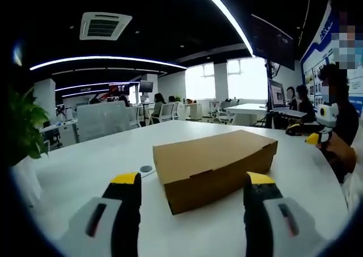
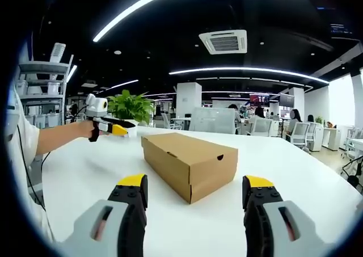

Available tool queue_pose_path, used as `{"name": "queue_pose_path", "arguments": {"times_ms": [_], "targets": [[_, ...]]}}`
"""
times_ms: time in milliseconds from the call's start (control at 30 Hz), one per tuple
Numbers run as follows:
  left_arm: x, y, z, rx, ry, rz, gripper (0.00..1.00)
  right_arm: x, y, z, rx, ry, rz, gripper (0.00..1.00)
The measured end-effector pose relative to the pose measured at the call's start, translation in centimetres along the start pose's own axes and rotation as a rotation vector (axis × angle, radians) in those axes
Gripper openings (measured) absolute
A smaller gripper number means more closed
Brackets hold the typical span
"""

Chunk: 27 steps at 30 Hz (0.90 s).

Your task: Operate the shoe box by opening the lid, removing the specified soft item, and placing it in the target area until the item is outside and the box remains undamaged.

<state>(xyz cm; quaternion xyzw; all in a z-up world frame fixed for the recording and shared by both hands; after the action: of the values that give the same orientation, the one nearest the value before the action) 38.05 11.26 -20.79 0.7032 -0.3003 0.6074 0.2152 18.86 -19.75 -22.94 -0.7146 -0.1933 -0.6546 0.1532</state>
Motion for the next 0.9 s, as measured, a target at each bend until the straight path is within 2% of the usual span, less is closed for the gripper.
{"name": "queue_pose_path", "arguments": {"times_ms": [167,300,467,633,767,900], "targets": [[-0.3,0.0,0.1,0.004,-0.017,0.018,0.77,0.0,0.2,0.0,-0.007,0.004,0.005,0.70],[-0.7,-0.2,0.4,-0.001,-0.019,-0.015,0.78,-0.2,0.2,0.1,-0.004,0.000,0.009,0.70],[-1.3,-0.3,1.2,-0.001,-0.034,-0.012,0.79,-0.3,0.7,0.4,0.001,0.001,0.028,0.70],[-1.3,0.0,1.8,-0.023,-0.030,-0.019,0.80,0.5,0.7,0.2,-0.007,0.023,0.012,0.70],[-1.0,-0.2,1.9,-0.032,-0.043,-0.008,0.79,0.0,0.4,0.3,-0.003,0.012,0.015,0.69],[-0.1,-0.2,1.9,-0.041,-0.027,-0.005,0.79,-0.3,0.4,0.3,-0.004,0.001,0.020,0.69]]}}
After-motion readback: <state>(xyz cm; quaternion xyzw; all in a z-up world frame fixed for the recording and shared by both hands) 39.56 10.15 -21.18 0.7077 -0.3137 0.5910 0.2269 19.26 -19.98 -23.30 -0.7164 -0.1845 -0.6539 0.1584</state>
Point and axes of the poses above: the point that each gripper's makers call its tool centre point, and the gripper's own axes: z roughly forward along the fingers, y roughly to its right, x roughly out of its top, the point moved 3 cm from there along -z, roughly backward along the fingers, and after that the axes turned 11 degrees about x, right-handed, at the moved point
